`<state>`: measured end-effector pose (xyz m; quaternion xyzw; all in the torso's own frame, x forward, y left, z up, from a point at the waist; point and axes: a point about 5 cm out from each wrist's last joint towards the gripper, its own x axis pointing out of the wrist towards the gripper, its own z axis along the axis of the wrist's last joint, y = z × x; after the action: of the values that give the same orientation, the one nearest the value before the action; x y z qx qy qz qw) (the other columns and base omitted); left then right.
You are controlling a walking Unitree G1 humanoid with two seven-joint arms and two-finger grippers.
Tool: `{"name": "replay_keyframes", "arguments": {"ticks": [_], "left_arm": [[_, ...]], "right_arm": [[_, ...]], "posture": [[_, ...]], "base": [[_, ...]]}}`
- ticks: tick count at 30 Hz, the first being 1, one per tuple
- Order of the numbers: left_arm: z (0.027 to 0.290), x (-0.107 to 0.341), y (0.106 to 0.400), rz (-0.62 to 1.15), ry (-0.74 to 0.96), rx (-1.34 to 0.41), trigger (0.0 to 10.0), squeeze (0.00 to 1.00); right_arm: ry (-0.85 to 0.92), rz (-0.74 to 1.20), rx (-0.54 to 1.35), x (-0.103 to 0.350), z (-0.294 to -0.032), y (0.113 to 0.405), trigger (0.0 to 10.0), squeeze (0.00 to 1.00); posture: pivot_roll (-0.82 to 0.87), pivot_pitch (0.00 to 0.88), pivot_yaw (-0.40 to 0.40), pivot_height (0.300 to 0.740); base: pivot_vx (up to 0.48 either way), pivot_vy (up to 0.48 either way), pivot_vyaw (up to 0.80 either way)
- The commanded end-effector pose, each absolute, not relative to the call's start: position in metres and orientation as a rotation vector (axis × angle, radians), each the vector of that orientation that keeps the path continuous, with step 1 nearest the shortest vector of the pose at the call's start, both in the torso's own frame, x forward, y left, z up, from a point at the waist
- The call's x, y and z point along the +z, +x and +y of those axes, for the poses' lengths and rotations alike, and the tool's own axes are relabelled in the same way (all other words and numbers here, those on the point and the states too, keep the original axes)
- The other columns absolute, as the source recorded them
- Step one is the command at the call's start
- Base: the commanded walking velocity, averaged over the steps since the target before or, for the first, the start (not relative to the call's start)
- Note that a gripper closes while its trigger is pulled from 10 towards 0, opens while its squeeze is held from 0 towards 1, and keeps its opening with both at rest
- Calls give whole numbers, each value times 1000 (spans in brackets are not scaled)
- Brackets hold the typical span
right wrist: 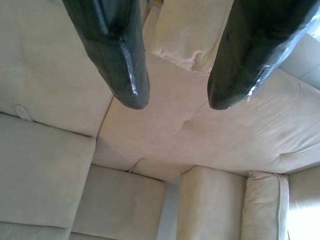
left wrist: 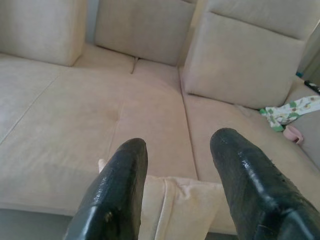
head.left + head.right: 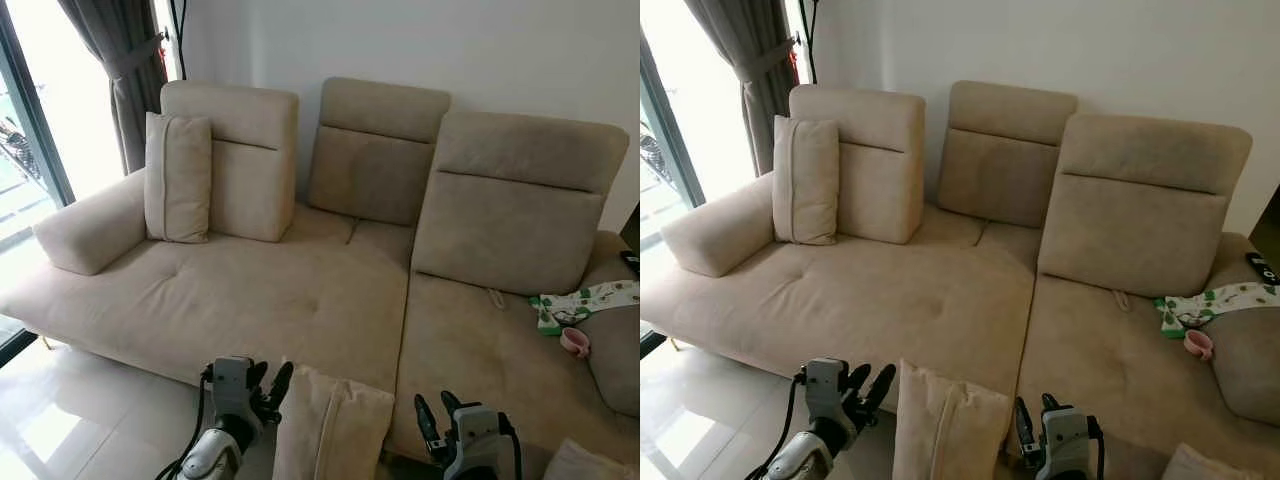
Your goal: Move the pillow to the sofa from floor
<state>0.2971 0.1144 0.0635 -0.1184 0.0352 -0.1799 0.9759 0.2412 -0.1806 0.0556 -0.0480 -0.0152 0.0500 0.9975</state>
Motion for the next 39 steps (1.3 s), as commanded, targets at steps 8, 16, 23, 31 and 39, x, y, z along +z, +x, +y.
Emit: {"name": "replay_keyframes", "arguments": {"ticks": [8,16,23,31,39], "left_arm": [[113,61,294,85,-287,-372,10000,0],[112,61,294,83,-284,-379,10000,0],[110,61,295,87,-274,-390,10000,0],[108,61,295,86,-275,-399,10000,0],[106,61,295,86,-276,-402,10000,0]], "right_arm": [[-101,-47,93,57,-180,241,10000,0],[-101,-49,98,58,-179,242,10000,0],[-104,-52,102,59,-179,245,10000,0],[-104,-49,96,59,-180,246,10000,0],[-102,-43,79,60,-182,247,10000,0]], "posture": [[-3,0,-3,740],[-4,0,-5,740],[-6,0,-8,740],[-10,0,-10,740],[-16,0,-11,740]], "base": [[0,36,0],[0,370,0],[0,125,0],[0,0,-108],[0,0,-709]]}}
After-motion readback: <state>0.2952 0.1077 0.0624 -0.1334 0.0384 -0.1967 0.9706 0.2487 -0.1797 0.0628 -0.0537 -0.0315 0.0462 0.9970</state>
